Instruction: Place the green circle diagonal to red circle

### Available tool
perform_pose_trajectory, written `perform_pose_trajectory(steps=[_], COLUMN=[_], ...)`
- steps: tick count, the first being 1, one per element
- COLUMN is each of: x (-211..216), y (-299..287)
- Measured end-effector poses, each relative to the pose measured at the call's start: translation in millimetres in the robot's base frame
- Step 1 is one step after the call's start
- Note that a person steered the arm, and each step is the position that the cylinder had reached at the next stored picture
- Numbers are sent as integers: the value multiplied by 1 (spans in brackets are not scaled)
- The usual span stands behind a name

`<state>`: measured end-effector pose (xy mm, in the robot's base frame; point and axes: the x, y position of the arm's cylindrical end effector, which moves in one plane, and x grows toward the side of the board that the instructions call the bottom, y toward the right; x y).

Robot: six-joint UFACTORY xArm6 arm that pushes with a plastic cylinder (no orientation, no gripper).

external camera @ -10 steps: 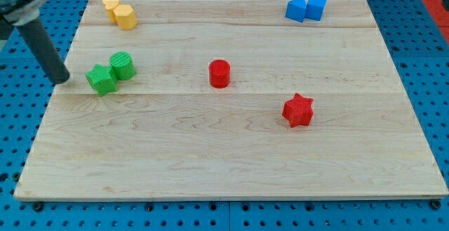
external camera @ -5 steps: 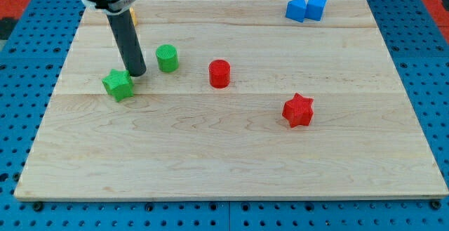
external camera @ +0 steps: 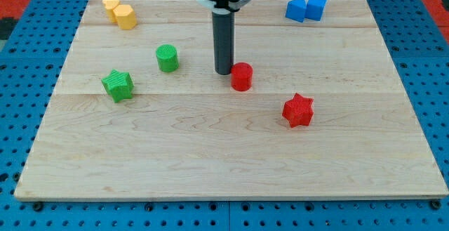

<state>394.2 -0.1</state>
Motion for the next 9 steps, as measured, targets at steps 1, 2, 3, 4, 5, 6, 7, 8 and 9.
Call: perform_pose_trajectory(steps=[1, 2, 3, 4, 5, 6, 7, 8, 9], x=[-20, -80, -85, -81, -33, -20, -20, -20, -13], y=[-28, -42, -114, -193, -197, -165, -119, -92, -146])
